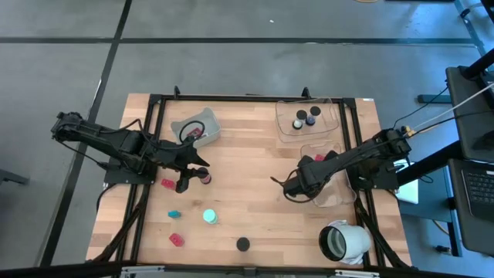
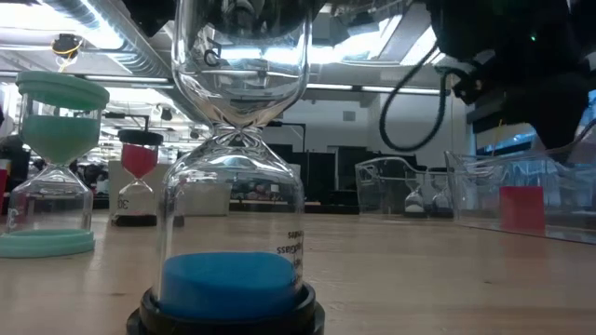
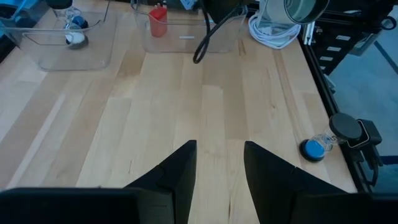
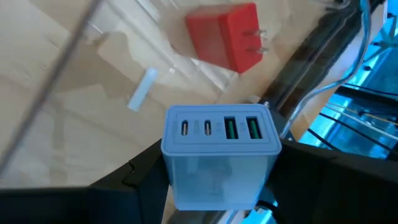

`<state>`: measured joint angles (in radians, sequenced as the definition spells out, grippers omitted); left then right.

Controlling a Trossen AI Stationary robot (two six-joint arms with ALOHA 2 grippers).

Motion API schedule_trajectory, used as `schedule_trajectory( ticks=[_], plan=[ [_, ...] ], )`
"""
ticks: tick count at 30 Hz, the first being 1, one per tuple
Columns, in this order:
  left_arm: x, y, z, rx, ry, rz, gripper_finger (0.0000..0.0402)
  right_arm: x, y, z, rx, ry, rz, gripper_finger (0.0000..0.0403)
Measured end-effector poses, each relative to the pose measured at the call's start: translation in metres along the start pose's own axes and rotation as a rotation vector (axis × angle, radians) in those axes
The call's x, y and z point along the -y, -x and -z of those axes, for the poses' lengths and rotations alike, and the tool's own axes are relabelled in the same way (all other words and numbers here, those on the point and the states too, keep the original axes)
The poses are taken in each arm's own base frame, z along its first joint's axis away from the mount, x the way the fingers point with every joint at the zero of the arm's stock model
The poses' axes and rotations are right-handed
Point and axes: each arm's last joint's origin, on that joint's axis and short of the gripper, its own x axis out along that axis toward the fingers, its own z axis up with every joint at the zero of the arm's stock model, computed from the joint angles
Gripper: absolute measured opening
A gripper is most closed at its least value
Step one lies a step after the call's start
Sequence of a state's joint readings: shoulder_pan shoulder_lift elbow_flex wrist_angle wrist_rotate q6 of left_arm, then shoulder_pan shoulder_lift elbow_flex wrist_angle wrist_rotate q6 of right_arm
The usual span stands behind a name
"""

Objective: Pick & Place Office items
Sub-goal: Put the white charger adapter into the bottom transparent bin

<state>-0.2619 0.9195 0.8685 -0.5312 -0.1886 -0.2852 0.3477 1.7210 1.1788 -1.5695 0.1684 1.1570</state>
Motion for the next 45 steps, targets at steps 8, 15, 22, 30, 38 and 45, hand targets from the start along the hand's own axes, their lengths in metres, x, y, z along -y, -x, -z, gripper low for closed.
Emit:
schedule_trajectory(
  ticks=[8, 15, 22, 30, 38, 45],
  plan=[
    [0.0, 0.0, 0.0, 0.0, 0.0, 0.0, 0.013, -0.002, -0.015, 0.002, -0.014, 0.046, -0.047, 0.0217],
    [0.0, 0.0, 0.0, 0.0, 0.0, 0.0, 0.013, 0.019, -0.018, 0.006, 0.036, -0.052, -0.195, 0.0217],
    [0.0, 0.0, 0.0, 0.0, 0.0, 0.0, 0.013, 0.02, -0.024, 0.009, 0.052, -0.09, -0.412, 0.0217],
    [0.0, 0.0, 0.0, 0.0, 0.0, 0.0, 0.013, 0.018, -0.031, 0.01, 0.034, -0.104, -0.424, 0.0217],
    [0.0, 0.0, 0.0, 0.0, 0.0, 0.0, 0.013, 0.017, -0.042, 0.01, 0.058, -0.112, -0.392, 0.0217],
    [0.0, 0.0, 0.0, 0.0, 0.0, 0.0, 0.013, 0.011, -0.06, 0.011, 0.064, -0.118, -0.429, 0.0217]
  ],
)
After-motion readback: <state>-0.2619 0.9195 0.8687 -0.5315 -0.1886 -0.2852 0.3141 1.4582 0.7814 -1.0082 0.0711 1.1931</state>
